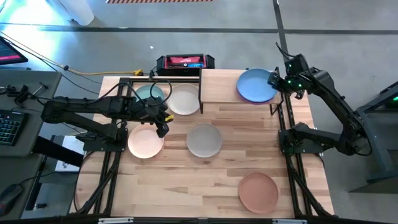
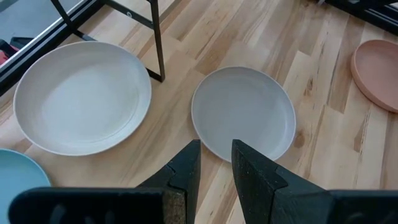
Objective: Place and stack plates onto a shelf
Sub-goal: Stack the blue plate on top of the purple plate on the shelf, then stack the light gray plate on top of the blue plate on the shelf
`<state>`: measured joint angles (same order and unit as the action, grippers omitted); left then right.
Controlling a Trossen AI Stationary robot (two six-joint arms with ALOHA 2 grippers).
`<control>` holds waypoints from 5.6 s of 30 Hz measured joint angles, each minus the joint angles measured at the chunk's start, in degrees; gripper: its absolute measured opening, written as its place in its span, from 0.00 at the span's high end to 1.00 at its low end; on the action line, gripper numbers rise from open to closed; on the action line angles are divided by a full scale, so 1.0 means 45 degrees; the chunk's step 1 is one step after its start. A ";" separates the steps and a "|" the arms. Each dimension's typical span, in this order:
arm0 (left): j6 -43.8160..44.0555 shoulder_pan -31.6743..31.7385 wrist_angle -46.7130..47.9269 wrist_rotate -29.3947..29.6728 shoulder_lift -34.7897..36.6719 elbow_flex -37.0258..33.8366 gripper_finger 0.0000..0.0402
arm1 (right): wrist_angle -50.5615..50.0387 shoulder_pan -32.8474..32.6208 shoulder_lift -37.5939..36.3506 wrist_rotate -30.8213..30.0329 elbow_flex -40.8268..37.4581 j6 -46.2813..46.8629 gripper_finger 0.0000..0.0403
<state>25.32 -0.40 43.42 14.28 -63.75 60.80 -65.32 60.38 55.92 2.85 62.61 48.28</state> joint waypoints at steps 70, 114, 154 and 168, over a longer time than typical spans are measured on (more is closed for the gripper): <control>-0.0118 0.0253 -0.0684 0.0443 -0.0150 0.0000 0.81 | 0.3451 -1.2123 -0.0183 0.0959 -0.0005 0.2980 0.44; -1.0962 0.3370 -0.1783 -0.0688 -0.4928 0.0000 0.81 | 0.6832 -1.4790 0.4928 0.0974 -0.0005 0.3943 0.44; -1.2337 0.4870 -0.2003 -0.1035 -0.8105 0.0005 0.81 | 0.6571 -1.5208 0.5085 0.1035 -0.0005 0.3452 0.44; -1.2185 0.5125 -0.2165 -0.0889 -0.8961 0.0015 0.81 | 0.6572 -1.5208 0.5081 0.1035 -0.0005 0.3594 0.44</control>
<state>-29.51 22.66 33.67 10.29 -104.08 60.86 -35.75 -8.05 78.78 7.51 62.59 64.46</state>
